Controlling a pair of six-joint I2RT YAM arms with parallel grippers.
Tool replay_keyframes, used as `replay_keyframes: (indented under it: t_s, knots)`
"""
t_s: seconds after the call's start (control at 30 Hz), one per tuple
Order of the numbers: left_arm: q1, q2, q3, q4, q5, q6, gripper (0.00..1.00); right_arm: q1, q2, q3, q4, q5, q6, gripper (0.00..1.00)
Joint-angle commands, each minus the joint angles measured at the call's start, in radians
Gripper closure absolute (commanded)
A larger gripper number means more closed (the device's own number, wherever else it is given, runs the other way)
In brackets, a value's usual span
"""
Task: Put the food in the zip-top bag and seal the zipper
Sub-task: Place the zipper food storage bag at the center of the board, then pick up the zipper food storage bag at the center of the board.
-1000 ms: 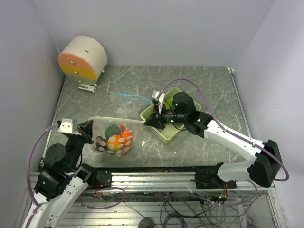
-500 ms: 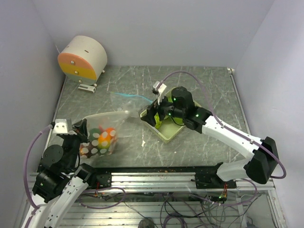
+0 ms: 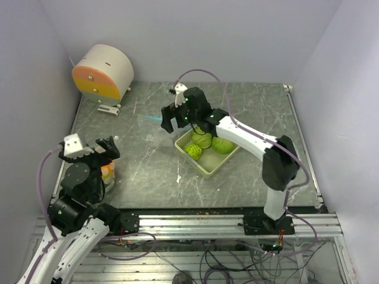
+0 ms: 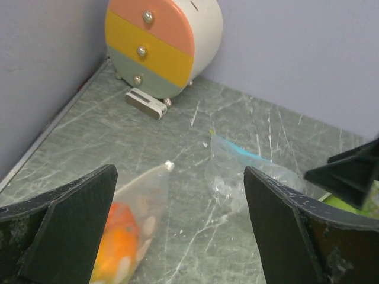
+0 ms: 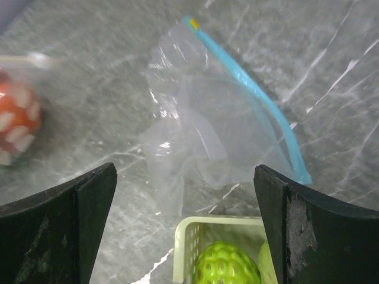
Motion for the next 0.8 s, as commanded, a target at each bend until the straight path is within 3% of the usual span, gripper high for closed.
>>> replay_keyframes:
  t_s: [0.0, 0.2, 0.37, 0.43, 0.5, 0.57, 0.63, 0.77]
  knots:
    - [0.005, 0.079, 0.027, 0.046, 0.077, -0.025, 0.0, -0.001, 0.118, 0.065, -0.068, -0.024, -0.016, 0.0]
    - [0.005, 0.122, 0.085, 0.007, 0.12, -0.015, 0.0, 0.02, 0.229, 0.095, -0.061, -0.055, -0.027, 0.0]
    - [0.005, 0.108, 0.075, -0.012, 0.14, -0.015, 0.01, 0.047, 0.294, 0.099, -0.065, 0.019, -0.031, 0.04]
    - [0.006, 0.092, 0.063, -0.013, 0.148, -0.021, 0.0, 0.048, 0.306, 0.091, -0.053, 0.04, -0.023, 0.25]
    - [0.005, 0.077, 0.054, -0.011, 0.151, -0.027, 0.0, 0.048, 0.295, 0.07, -0.026, 0.065, -0.019, 0.62]
    - [0.005, 0.065, 0.052, -0.009, 0.15, -0.028, 0.0, 0.047, 0.248, 0.037, 0.01, 0.088, -0.018, 0.88]
    - [0.005, 0.057, 0.057, -0.008, 0.153, -0.024, 0.0, 0.047, 0.167, -0.005, 0.061, 0.09, -0.023, 0.95]
    - [0.005, 0.05, 0.056, 0.004, 0.176, -0.022, 0.0, 0.044, -0.065, -0.157, 0.207, -0.06, -0.048, 0.96]
